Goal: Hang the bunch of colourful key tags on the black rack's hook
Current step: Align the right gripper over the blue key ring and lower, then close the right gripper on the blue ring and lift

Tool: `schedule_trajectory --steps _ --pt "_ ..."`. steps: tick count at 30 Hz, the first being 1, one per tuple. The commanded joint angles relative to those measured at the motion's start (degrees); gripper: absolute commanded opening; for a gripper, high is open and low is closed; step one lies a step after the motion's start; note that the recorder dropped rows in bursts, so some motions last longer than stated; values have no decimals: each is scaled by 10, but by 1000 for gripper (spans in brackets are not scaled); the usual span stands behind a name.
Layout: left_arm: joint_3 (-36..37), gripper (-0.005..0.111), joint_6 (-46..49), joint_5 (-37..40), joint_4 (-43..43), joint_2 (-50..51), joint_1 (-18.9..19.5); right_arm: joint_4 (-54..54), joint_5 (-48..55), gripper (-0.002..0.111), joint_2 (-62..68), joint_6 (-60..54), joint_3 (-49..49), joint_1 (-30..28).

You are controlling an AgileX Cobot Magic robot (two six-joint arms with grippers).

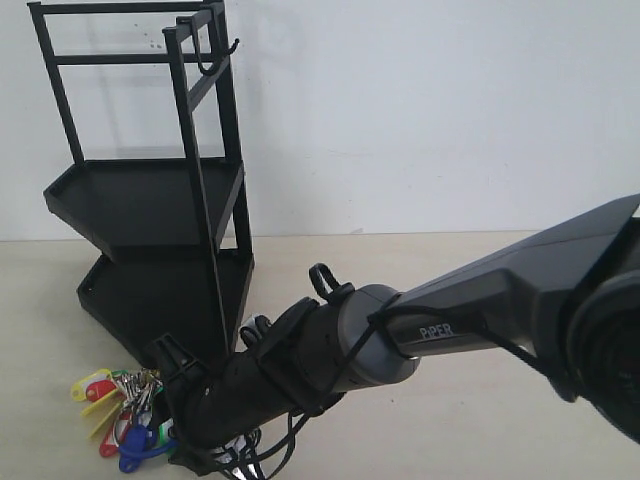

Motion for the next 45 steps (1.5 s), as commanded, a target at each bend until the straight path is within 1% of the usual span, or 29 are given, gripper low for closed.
schedule_trajectory --steps 1,17,18,19,22,24,30,32,37,40,45 --pt "-1 4 1 -4 -2 -1 -1 -5 -6 41 4 -6 -4 0" --pt "-1 4 1 -4 -2 -1 -1 -5 7 40 30 6 -27 0" --pt "-1 4 1 -4 -2 -1 -1 -5 7 38 30 11 -27 0" --pt "-1 4 1 -4 -2 -1 -1 -5 7 33 30 12 -27 0" --pt "-1 4 1 -4 -2 -1 -1 -6 7 11 30 9 -27 0" --pt "-1 4 1 -4 -2 -1 -1 -10 7 0 30 8 -27 0" --pt "-1 4 1 -4 -2 -1 -1 -25 12 0 30 -3 -27 0" --pt "-1 4 1 -4 -2 -1 -1 -25 15 0 30 -34 -28 0" --pt "-1 4 1 -4 -2 -1 -1 -26 6 0 9 -154 -29 0" --pt "-1 4 1 -4 -2 -1 -1 -27 5 0 -28 -260 -29 0" --pt "-1 4 1 -4 -2 -1 -1 -34 28 0 -91 -383 -29 0"
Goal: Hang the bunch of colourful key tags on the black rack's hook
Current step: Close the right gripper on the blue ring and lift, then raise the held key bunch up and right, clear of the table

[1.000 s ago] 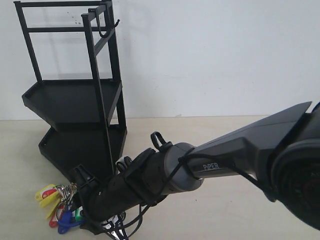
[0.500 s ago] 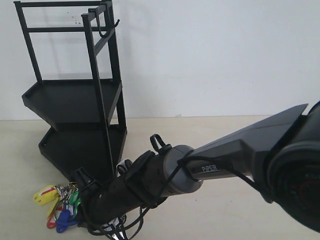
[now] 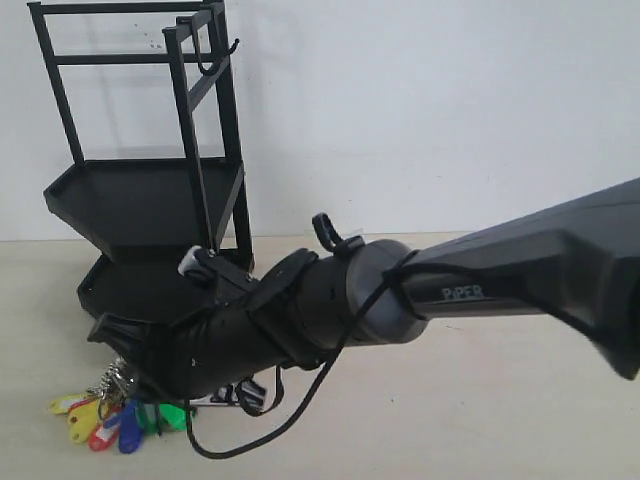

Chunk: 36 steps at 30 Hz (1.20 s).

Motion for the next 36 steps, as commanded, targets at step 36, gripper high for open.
schedule_trajectory --steps 36 --pt "-1 4 1 -4 -2 -1 -1 -303 67 0 -495 70 366 -68"
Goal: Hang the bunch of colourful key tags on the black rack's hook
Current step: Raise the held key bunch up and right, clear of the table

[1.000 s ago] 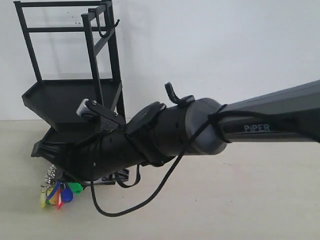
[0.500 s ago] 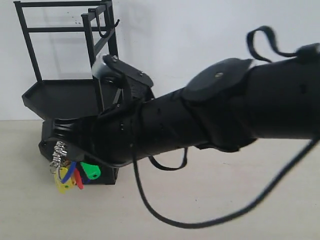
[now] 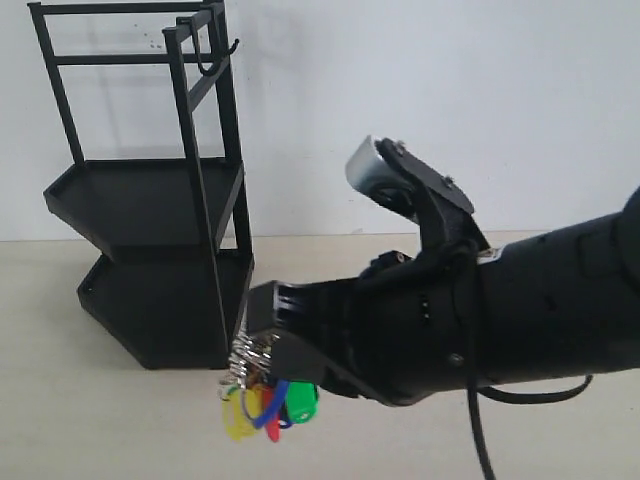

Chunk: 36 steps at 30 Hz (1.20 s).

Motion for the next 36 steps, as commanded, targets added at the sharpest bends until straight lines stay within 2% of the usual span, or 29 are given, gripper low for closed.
schedule_trajectory --steps 1,8,20,24,26,28,30,32,34,36 --pt "-1 4 1 -4 -2 -1 -1 -133 49 0 -8 50 3 -38" --pt "-1 4 1 -4 -2 -1 -1 -294 46 0 -8 84 3 -55" --pt "-1 4 1 -4 -2 -1 -1 -302 -74 0 -6 142 2 -55" --pt "-1 4 1 -4 -2 -1 -1 -328 34 0 -5 71 -19 -63" --pt "-1 4 1 -4 -2 -1 -1 -333 19 0 -8 183 -23 -94" --pt "-1 4 1 -4 -2 -1 -1 -318 24 0 -6 201 -29 -99" --pt "-1 4 1 -4 -2 -1 -1 -323 140 0 5 108 -52 -88" --pt "-1 4 1 -4 -2 -1 -1 -379 204 0 11 120 -70 -88" --pt "-1 4 1 -4 -2 -1 -1 -415 176 0 8 234 -71 -88" --pt "-1 4 1 -4 -2 -1 -1 -391 177 0 8 183 -80 -81"
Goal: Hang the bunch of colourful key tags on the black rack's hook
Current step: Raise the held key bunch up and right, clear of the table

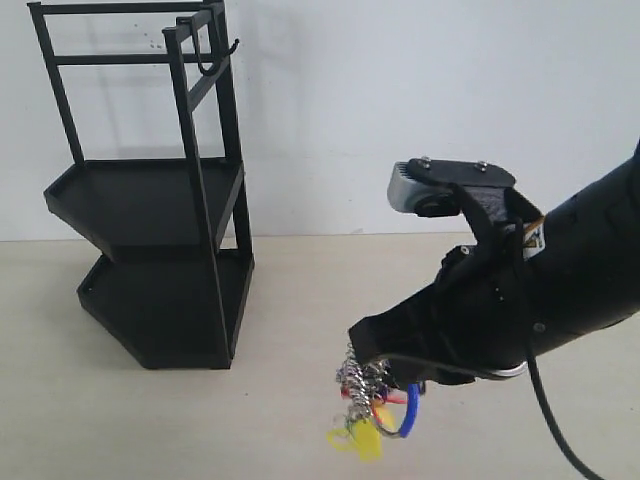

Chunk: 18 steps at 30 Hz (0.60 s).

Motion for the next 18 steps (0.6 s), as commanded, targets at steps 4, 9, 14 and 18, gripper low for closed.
schedule_trajectory --steps 4,9,14,18 --pt "-1 4 1 -4 -2 -1 -1 -79 14 0 -2 49 -53 6" --pt "-1 4 1 -4 -2 -1 -1 -71 44 0 -2 0 -85 12" --pt "-1 4 1 -4 -2 -1 -1 -65 13 0 -2 -27 -92 26" --pt "-1 4 1 -4 -2 -1 -1 -62 -52 0 -2 59 -95 29"
